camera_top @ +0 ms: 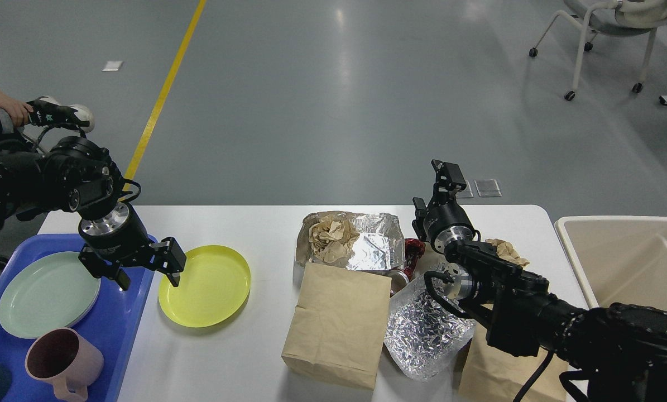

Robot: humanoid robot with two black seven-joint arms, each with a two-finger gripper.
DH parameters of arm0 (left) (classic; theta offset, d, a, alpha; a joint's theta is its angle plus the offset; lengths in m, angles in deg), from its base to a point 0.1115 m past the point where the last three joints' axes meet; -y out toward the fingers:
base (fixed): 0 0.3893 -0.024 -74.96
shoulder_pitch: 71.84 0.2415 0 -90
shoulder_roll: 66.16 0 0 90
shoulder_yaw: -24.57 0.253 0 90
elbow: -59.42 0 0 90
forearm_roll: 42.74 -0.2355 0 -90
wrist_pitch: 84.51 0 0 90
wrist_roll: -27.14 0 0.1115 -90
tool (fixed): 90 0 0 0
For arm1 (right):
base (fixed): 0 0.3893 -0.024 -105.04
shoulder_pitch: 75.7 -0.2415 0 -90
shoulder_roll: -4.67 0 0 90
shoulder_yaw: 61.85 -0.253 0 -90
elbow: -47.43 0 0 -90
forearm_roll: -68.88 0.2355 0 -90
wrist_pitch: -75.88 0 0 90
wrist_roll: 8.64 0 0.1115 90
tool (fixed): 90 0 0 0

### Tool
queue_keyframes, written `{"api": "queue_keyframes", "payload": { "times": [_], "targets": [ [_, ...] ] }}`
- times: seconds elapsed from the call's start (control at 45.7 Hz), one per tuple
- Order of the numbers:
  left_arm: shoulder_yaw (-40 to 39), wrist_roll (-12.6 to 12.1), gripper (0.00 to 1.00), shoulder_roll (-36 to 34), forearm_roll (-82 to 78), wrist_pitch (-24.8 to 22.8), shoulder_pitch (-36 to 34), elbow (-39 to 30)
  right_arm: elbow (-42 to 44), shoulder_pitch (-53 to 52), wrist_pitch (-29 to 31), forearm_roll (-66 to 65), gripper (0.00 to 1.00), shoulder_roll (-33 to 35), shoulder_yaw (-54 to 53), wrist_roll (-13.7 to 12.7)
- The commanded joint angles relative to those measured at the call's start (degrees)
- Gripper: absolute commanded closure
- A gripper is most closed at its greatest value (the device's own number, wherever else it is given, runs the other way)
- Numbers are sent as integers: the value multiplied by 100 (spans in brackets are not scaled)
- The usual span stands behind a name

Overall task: Tidy desktop
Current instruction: 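Move the left gripper over to the yellow plate's edge, then grasp the yellow plate's rim with the left gripper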

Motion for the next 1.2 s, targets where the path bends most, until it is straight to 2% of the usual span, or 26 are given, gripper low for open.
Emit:
{"api": "queue_keyframes", "payload": {
  "times": [0.0, 0.088, 0.263, 0.35, 0.657, 1.183],
  "targets": [
    [-4, -41, 10, 190, 108, 0, 256, 1, 0, 0, 0, 0, 0, 0, 0, 0],
    [-31, -296, 9, 340, 99, 252, 441, 1, 0, 0, 0, 0, 0, 0, 0, 0],
    [-31, -1201, 9, 577, 90, 604, 529, 1, 0, 0, 0, 0, 0, 0, 0, 0],
    [-39, -1491, 9, 621, 90, 806, 529, 1, 0, 0, 0, 0, 0, 0, 0, 0],
    [-110, -1588, 9, 849, 64, 1316, 740, 71, 0, 0, 0, 0, 0, 0, 0, 0],
    [-277, -1571, 9, 595, 925, 1360, 828, 185, 0, 0, 0, 0, 0, 0, 0, 0]
  ]
}}
